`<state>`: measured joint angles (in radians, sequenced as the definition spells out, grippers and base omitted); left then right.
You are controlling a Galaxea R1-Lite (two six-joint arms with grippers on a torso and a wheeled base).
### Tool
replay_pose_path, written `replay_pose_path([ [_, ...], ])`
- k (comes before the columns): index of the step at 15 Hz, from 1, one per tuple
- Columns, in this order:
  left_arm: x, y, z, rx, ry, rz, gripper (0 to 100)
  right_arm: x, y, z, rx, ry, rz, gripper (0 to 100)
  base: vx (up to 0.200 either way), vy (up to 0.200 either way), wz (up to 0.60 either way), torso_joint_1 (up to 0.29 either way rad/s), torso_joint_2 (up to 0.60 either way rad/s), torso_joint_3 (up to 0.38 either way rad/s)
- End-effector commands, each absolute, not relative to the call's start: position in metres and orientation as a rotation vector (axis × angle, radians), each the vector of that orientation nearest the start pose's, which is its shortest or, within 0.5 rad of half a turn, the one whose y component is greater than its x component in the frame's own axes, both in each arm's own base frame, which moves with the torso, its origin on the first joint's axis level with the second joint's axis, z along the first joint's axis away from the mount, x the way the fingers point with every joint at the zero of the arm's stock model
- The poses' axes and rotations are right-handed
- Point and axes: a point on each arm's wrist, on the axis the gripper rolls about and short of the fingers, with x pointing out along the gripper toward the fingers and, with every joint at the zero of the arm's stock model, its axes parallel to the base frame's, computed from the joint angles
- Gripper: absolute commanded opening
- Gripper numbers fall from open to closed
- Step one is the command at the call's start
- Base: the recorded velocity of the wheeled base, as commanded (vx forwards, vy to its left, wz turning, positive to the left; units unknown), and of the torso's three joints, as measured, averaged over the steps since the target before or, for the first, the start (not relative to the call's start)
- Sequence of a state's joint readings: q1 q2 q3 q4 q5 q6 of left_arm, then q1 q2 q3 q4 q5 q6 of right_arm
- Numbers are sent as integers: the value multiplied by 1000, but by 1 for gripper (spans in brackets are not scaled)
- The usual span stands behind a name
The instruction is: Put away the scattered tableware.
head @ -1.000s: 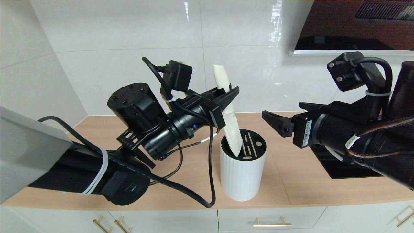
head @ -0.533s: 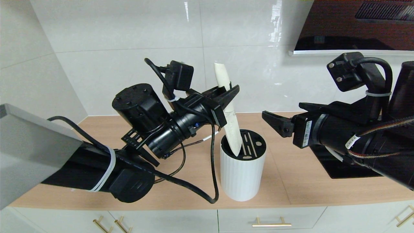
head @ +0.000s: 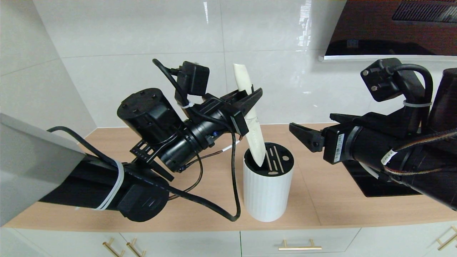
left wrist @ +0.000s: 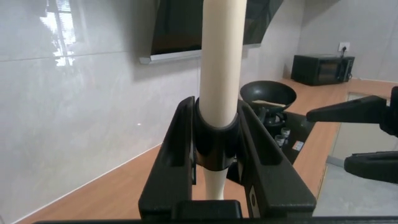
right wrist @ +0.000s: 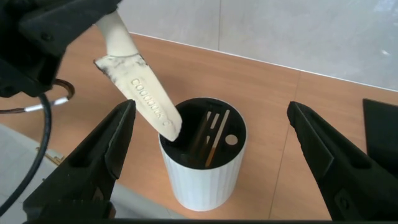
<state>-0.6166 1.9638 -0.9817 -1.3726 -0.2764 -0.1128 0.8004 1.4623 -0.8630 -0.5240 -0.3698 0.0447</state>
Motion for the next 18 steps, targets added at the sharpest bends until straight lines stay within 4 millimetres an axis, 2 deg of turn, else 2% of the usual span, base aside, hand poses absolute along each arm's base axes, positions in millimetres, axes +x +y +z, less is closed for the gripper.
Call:
replay_pose_path([
  [1,304,-221,204,-169,-328,-899,0,183,177,254,1,74,429,100,0,0,0,0,0,0],
  [4,306,-223,198,-167,-314,-899,0,183,177,253,0,75,429,100,0,0,0,0,0,0],
  [12,319,-235,161,-140,-247,-883,0,183,177,252,-4,79,429,100,0,0,0,0,0,0],
  [15,316,-244,155,-130,-235,-858,0,184,178,252,-5,80,429,100,0,0,0,0,0,0],
  [18,315,-256,139,-94,-210,-792,0,184,178,251,-6,83,429,100,0,0,0,0,0,0],
])
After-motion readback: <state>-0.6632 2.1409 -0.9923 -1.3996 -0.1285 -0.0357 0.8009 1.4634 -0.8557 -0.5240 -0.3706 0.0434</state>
